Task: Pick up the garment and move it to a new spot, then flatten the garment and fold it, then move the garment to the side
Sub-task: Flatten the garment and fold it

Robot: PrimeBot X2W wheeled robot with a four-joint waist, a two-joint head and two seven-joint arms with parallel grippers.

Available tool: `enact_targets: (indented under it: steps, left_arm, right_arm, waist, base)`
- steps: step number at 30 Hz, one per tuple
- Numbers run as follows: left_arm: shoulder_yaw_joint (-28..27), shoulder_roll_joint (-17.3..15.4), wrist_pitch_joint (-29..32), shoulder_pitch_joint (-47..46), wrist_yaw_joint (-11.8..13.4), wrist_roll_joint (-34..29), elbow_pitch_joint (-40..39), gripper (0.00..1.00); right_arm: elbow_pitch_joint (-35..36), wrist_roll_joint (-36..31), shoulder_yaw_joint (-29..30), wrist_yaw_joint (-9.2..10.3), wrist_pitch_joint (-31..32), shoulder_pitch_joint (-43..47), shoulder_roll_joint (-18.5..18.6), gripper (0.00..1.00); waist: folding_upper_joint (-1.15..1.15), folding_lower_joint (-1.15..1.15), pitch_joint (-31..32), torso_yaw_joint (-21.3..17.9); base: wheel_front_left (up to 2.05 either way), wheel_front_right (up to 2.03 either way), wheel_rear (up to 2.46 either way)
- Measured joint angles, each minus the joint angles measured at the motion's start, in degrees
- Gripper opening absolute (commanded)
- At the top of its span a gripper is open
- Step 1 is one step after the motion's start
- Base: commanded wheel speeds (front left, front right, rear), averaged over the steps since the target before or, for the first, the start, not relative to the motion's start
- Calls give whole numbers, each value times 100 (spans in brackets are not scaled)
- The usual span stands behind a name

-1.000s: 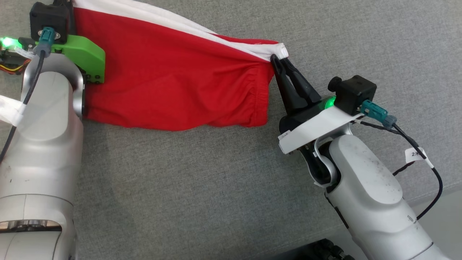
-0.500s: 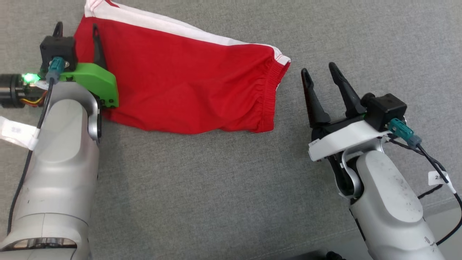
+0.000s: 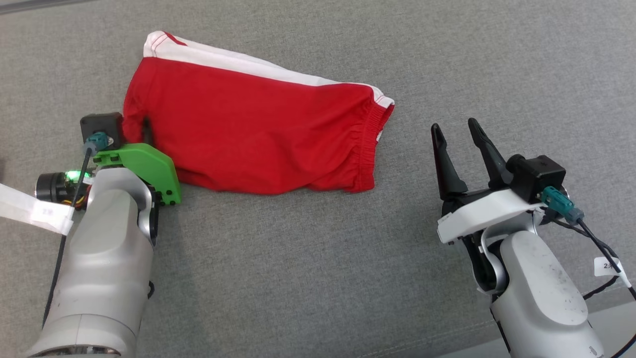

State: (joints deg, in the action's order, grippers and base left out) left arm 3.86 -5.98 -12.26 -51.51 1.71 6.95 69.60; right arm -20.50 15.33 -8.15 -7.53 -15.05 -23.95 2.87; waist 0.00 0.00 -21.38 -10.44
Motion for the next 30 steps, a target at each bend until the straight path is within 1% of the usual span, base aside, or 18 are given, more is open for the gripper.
enact_targets:
  steps: [5,12,16,21,23,26,30]
  left_arm:
    - [-33,90,-143,265,-54,127,87,0]
    - [-119,244,-269,969,-70,391,5,0]
    - [-105,294,-289,1436,-59,475,-244,0]
    - [-100,313,-287,2014,36,635,-750,0]
    - [-42,316,-287,2191,83,664,-1120,100]
    - [79,315,-287,2438,159,719,-1641,100]
    - [298,316,-287,2728,286,723,-2305,100]
  right_arm:
    - [-127,-78,44,0,0,163,0,100]
    - [-347,-263,149,1,0,551,1,100]
    - [-450,-314,157,1,0,716,1,100]
    - [-521,-302,98,0,0,809,1,100]
    - [-542,-192,8,1,0,817,2,100]
    - [-578,-54,-156,1,0,769,1,100]
    - [-661,242,-410,0,0,491,-4,100]
  waist:
    - [0,0,242,17]
    - [0,0,739,150]
    - [0,0,1004,279]
    - [0,-1,1197,472]
    - [0,0,1230,562]
    - [0,0,1236,673]
    - [0,0,1189,817]
  base:
    - [0,0,0]
    - [0,0,0]
    - [0,0,0]
    - [0,0,0]
    - [0,0,0]
    - [0,0,0]
    - [0,0,0]
